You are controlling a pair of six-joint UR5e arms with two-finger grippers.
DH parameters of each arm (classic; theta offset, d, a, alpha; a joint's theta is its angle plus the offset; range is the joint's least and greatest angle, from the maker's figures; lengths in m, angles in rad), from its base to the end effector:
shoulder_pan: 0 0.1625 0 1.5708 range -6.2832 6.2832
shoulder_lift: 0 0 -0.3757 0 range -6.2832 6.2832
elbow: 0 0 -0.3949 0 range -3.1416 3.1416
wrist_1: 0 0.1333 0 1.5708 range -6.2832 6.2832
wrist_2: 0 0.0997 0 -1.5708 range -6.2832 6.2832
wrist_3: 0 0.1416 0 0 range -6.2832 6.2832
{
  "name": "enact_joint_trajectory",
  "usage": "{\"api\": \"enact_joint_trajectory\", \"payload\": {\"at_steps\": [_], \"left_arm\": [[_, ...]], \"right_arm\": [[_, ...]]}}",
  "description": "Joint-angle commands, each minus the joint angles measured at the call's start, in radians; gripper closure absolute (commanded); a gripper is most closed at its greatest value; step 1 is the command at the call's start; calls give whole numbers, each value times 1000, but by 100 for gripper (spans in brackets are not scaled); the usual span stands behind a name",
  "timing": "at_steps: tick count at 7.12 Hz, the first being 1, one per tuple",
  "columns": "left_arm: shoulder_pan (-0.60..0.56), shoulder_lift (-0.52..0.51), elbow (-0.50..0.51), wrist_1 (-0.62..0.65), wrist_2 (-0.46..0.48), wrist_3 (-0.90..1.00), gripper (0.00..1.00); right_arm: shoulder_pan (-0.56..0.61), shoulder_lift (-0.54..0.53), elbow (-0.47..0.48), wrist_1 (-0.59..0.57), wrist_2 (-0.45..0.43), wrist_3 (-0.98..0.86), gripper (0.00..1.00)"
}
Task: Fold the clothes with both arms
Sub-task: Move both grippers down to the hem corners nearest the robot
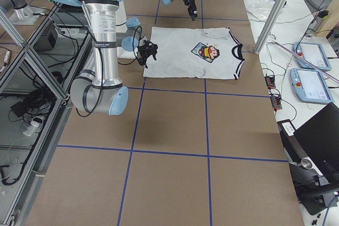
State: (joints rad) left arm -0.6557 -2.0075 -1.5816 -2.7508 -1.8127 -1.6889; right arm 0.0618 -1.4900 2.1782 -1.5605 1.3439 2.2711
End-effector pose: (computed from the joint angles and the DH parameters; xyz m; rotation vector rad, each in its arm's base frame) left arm 0.4519 -0.4730 0.2247 0.2524 1.6210 -0.3976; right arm -0.4893 -0.1957 0.3277 -0.0120 -0.7497 0.8064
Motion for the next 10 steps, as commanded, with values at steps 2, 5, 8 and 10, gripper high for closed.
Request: {"api": "enact_joint_trajectory", "payload": {"at_steps": [2,5,8,10], "left_arm": [[14,7,-1,2,74,0,1],[33,21,-3,7,108,0,1],[31,26,-3,7,108,2,1],[31,50,-14,7,108,2,1]], "right_arm": [[-69,-82,-15,4,-25,157,15],[-73,-67,-18,2,-25,157,28],[-74,-68,-26,2,-26,157,45],[-74,-68,-24,2,-28,157,57]]}}
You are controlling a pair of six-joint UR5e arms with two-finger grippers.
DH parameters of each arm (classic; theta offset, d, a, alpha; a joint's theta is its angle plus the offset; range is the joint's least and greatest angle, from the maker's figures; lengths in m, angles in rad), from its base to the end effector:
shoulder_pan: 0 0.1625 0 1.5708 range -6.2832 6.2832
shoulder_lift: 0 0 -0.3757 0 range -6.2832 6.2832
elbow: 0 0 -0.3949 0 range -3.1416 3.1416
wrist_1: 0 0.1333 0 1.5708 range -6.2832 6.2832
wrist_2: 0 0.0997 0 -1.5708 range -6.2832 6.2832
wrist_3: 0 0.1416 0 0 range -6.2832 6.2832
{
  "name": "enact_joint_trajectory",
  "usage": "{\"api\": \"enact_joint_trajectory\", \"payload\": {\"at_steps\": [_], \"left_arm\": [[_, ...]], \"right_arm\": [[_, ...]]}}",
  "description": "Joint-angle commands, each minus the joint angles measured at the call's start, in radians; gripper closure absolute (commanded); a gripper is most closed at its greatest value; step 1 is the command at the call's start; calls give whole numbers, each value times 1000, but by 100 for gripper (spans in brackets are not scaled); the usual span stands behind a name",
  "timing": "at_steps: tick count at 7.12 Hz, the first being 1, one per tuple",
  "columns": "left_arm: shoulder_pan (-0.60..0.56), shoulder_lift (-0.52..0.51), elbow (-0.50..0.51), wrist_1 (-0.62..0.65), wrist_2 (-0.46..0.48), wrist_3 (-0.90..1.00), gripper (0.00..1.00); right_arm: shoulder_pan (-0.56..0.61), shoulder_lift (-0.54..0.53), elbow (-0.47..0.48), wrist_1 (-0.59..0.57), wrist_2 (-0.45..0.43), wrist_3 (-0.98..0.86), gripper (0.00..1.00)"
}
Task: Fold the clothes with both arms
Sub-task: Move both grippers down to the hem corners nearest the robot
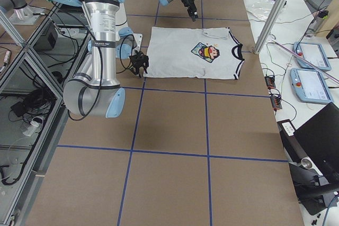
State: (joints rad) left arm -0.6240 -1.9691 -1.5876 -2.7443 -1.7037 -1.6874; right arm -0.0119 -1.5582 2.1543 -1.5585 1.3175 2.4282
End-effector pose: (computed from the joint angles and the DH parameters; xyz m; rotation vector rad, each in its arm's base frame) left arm 0.4570 -0.4702 0.2473 0.3013 1.5799 -0.4710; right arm -0.4937 -0.1629 0.3720 -0.0333 -0.6752 0.8914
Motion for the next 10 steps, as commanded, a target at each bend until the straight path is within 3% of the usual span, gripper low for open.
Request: {"api": "enact_joint_trajectory", "payload": {"at_steps": [1,2,4,6,8,9,10], "left_arm": [[0,12,-8,0,-1,0,1],[0,21,-8,0,-1,0,1],[1,44,-35,0,-7,0,2],[65,151,-185,64,-20,-20,2],[198,179,-390,478,1,-96,2],[305,190,-485,665,86,-148,2],[390,191,-512,790,140,-210,2]], "right_arm": [[0,1,4,0,-1,0,82],[0,0,-2,0,2,0,100],[7,4,28,0,6,0,100],[16,-8,88,-2,15,-1,100],[17,-3,91,-3,28,-3,100],[13,4,93,-3,46,-3,100],[12,6,93,-2,83,-3,100]]}}
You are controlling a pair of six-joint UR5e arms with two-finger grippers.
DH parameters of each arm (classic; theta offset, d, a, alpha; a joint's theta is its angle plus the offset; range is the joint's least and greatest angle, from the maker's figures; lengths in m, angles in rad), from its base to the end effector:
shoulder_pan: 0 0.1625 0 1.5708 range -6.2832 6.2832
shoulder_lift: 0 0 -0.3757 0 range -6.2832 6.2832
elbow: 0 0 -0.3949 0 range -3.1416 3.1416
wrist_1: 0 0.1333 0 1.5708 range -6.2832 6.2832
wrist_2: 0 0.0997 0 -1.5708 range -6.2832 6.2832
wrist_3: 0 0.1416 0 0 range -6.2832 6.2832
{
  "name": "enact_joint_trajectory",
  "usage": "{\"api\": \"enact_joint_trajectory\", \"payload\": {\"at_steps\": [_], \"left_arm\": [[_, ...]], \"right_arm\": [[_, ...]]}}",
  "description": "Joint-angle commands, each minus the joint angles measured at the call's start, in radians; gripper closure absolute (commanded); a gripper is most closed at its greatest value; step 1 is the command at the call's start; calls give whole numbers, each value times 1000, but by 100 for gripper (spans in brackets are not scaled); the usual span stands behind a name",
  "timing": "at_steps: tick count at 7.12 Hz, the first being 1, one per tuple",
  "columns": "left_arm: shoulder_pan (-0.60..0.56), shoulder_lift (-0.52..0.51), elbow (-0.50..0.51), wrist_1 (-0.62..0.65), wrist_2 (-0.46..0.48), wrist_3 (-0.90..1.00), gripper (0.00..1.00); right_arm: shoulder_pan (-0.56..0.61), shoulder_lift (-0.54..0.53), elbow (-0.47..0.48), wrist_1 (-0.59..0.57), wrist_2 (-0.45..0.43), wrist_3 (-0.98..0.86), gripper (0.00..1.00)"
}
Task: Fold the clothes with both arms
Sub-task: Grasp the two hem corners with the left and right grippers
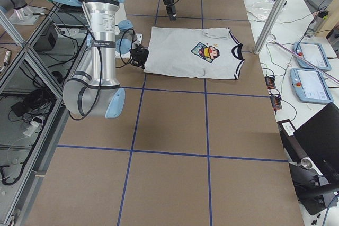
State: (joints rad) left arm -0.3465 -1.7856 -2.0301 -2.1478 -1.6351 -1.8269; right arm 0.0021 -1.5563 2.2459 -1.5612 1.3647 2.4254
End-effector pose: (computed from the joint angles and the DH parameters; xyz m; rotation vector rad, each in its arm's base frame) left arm 0.4790 -0.3050 0.2328 0.0009 1.2662 -0.4809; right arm -0.4753 -0.1633 0.3288 -0.1119 -0.7415 0.8898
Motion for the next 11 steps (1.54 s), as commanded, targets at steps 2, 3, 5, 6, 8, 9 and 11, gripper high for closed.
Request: {"api": "enact_joint_trajectory", "payload": {"at_steps": [2,3,5,6,8,9,11], "left_arm": [[205,150,-62,220,75,-152,4],[227,155,-61,221,75,-190,9],[245,146,-39,230,72,-193,15],[247,144,-35,230,70,-193,18],[247,143,-33,230,72,-192,21],[247,143,-33,233,72,-192,23],[248,141,-30,235,72,-190,43]], "right_arm": [[-5,24,0,3,63,-16,100],[-5,28,0,3,65,-16,100],[-1,36,-2,3,62,-16,100],[5,35,-2,1,60,-16,100],[7,35,-2,0,53,-16,100],[7,35,-3,0,53,-16,100],[7,35,-3,0,53,-16,100]]}}
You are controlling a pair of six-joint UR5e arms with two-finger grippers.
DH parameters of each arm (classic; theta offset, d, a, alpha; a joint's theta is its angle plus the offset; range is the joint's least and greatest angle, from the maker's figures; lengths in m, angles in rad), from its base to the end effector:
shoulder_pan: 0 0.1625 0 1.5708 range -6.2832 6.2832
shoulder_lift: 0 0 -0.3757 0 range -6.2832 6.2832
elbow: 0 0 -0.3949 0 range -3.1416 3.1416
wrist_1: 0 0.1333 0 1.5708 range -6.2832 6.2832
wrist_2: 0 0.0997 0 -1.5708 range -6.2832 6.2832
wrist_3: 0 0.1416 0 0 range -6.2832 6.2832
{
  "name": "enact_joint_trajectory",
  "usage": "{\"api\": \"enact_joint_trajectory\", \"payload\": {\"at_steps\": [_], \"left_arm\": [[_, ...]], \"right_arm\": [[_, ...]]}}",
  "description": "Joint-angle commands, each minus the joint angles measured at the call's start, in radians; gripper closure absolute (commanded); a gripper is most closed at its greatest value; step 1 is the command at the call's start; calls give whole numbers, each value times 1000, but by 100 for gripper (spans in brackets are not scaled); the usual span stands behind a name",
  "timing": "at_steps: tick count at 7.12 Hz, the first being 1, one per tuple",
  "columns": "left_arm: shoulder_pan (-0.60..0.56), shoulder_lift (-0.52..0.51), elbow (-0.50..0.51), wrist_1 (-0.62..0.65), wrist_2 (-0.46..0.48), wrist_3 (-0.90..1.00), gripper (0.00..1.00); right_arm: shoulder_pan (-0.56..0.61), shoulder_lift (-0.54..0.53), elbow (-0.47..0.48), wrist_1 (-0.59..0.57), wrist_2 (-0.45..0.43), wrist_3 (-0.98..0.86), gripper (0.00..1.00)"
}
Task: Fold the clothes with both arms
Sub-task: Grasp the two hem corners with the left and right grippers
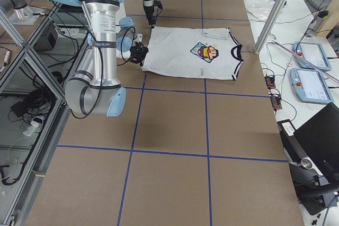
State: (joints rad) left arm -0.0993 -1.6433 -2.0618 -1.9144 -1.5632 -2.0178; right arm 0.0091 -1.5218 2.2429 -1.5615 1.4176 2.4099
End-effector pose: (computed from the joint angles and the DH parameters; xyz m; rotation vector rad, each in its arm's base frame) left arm 0.5181 -0.1867 0.3350 -0.1517 0.9054 -0.5114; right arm -0.4812 -0.1593 0.3148 -0.1654 -0.7505 0.8636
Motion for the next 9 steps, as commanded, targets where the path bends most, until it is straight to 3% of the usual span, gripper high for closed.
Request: {"api": "enact_joint_trajectory", "payload": {"at_steps": [1,2,4,7,9], "left_arm": [[1,-1,2,2,0,-1,57],[0,-1,2,2,0,-1,66],[0,2,2,2,0,1,100],[-5,2,-20,2,0,1,100],[-10,16,-111,8,-1,1,100]], "right_arm": [[-1,0,1,0,0,0,100],[2,0,1,0,-2,0,100],[3,-1,0,0,-2,0,100],[3,-8,-5,0,-3,-2,100],[-4,-5,3,0,-3,-2,100]]}}
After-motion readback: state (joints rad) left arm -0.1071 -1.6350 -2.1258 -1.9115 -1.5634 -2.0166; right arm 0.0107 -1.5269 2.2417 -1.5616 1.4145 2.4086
